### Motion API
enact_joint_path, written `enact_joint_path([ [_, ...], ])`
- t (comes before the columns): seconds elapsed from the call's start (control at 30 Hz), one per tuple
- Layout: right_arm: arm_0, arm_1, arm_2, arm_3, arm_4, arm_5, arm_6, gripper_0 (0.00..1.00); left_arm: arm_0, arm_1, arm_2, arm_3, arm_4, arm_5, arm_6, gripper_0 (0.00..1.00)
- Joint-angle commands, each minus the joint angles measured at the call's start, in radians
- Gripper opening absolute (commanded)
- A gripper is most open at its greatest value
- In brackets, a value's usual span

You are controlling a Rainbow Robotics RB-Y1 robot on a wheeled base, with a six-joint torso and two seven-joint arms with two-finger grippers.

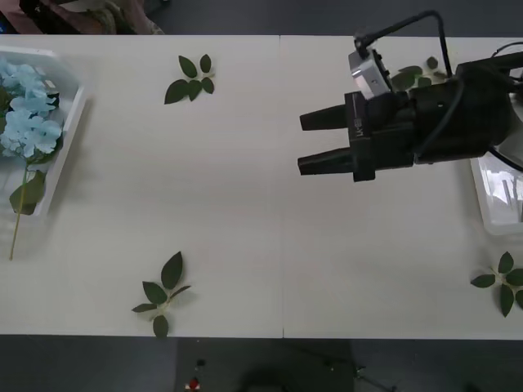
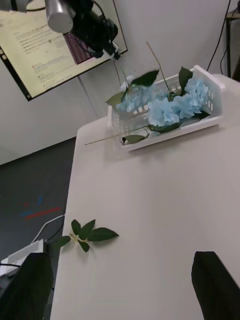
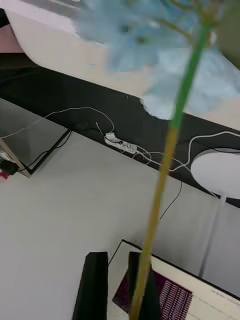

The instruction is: Put the red flowers into the right box and the blue flowers into the left box

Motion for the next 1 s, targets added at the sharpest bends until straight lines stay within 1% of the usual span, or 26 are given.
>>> enact_joint_path([
  [0.03,-0.014,-0.120,-0.005,-0.125,-0.048,-0.072,0.000,0.81,-0.009,0.020,-0.040,0.054,-0.008,-0.129,0.048,0.65],
  [0.13,-0.014,-0.183,0.016,-0.175,-0.123,-0.123,0.000,0.81,-0.011,0.014,-0.040,0.066,-0.006,-0.145,0.048,0.80],
  [0.27,-0.014,-0.191,0.027,-0.203,-0.143,-0.152,0.000,0.81,-0.009,0.011,-0.042,0.057,0.039,-0.144,0.048,0.95],
  [0.3,-0.014,-0.195,0.030,-0.211,-0.143,-0.160,0.000,0.81,-0.009,0.011,-0.042,0.056,0.051,-0.144,0.048,0.98],
  [0.4,-0.014,-0.218,0.028,-0.238,-0.168,-0.178,0.000,0.81,-0.011,0.018,-0.040,0.048,0.089,-0.144,0.048,1.00],
  [0.5,-0.014,-0.240,0.030,-0.271,-0.196,-0.206,0.000,0.81,-0.020,0.038,-0.036,0.023,0.195,-0.144,0.048,1.00],
  [0.6,-0.014,-0.235,0.030,-0.277,-0.197,-0.224,0.000,0.81,-0.020,0.069,-0.016,-0.016,0.289,-0.136,0.040,1.00],
  [0.67,-0.014,-0.234,0.028,-0.283,-0.205,-0.236,0.000,0.81,-0.020,0.100,-0.001,-0.073,0.359,-0.072,0.031,1.00],
  [0.7,-0.014,-0.234,0.028,-0.283,-0.205,-0.236,0.000,0.81,-0.020,0.100,-0.001,-0.073,0.359,-0.072,0.031,1.00],
  [0.8,-0.014,-0.235,0.030,-0.297,-0.222,-0.249,0.000,0.82,-0.020,0.140,0.070,-0.151,0.605,0.186,0.008,1.00],
  [0.87,-0.014,-0.234,0.030,-0.294,-0.220,-0.247,0.000,0.82,-0.020,0.141,0.108,-0.164,0.704,0.264,-0.020,1.00],
  [0.97,-0.014,-0.227,0.047,-0.284,-0.222,-0.247,0.000,0.83,-0.020,0.129,0.203,-0.167,0.947,0.450,-0.055,1.00],
  [1.0,-0.014,-0.227,0.047,-0.284,-0.222,-0.247,0.000,0.83,-0.020,0.121,0.230,-0.167,0.994,0.487,-0.055,1.00],
])
